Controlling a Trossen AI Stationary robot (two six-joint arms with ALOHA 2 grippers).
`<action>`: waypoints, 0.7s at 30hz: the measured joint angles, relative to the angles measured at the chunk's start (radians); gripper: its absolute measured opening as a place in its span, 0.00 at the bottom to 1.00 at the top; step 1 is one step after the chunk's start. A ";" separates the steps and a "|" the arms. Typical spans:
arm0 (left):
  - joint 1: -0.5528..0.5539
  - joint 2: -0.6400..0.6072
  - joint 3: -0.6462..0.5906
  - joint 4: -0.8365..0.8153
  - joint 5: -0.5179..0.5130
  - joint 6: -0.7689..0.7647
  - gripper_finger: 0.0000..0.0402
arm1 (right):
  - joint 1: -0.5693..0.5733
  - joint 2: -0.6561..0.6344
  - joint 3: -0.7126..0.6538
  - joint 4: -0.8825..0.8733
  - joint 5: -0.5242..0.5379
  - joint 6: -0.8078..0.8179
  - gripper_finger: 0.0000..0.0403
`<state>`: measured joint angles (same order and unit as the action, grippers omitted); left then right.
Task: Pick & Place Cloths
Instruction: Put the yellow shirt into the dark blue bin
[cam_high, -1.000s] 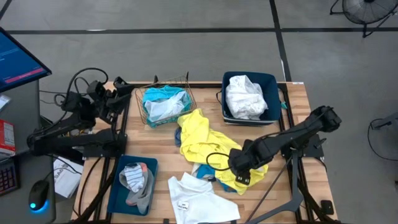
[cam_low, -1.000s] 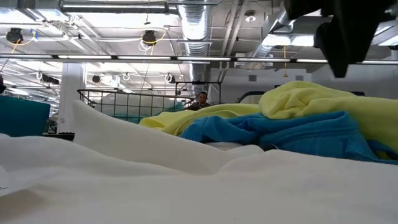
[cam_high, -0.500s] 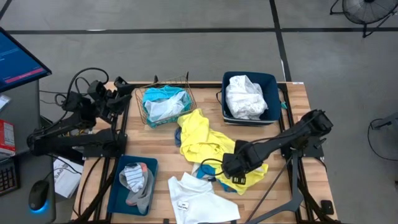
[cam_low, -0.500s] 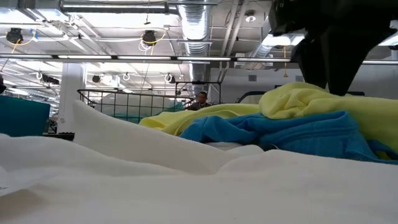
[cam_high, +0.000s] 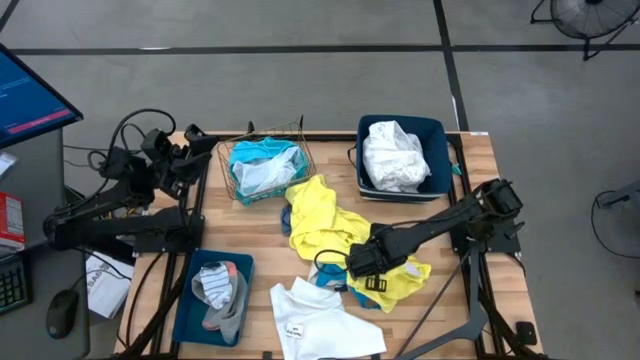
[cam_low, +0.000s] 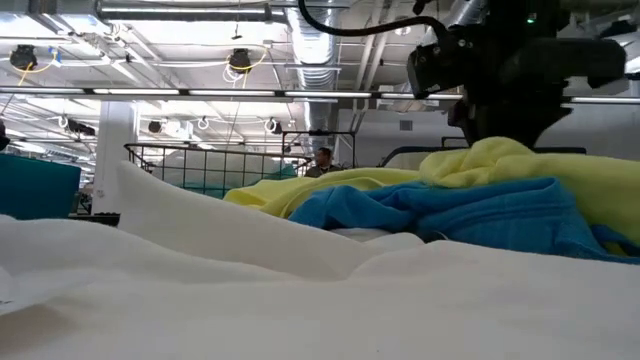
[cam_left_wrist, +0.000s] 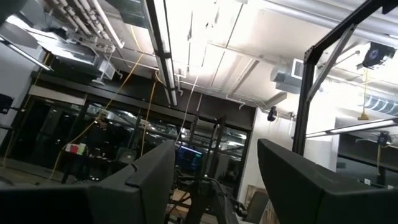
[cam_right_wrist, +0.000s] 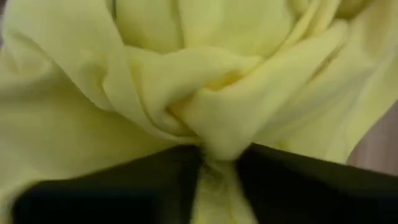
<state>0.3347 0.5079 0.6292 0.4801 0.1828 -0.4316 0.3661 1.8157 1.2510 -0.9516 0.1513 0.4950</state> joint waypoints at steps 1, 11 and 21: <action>0.000 0.000 0.000 0.000 0.001 0.000 0.53 | -0.006 -0.003 0.000 0.000 -0.009 -0.001 0.09; 0.000 0.000 0.000 0.000 0.007 0.000 0.53 | -0.046 -0.151 0.128 -0.035 0.110 0.027 0.02; 0.000 0.000 0.000 0.000 0.007 0.000 0.53 | -0.177 -0.456 0.284 -0.071 0.539 0.089 0.01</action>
<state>0.3351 0.5079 0.6289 0.4797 0.1894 -0.4316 0.1888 1.3600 1.5353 -1.0223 0.6899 0.5842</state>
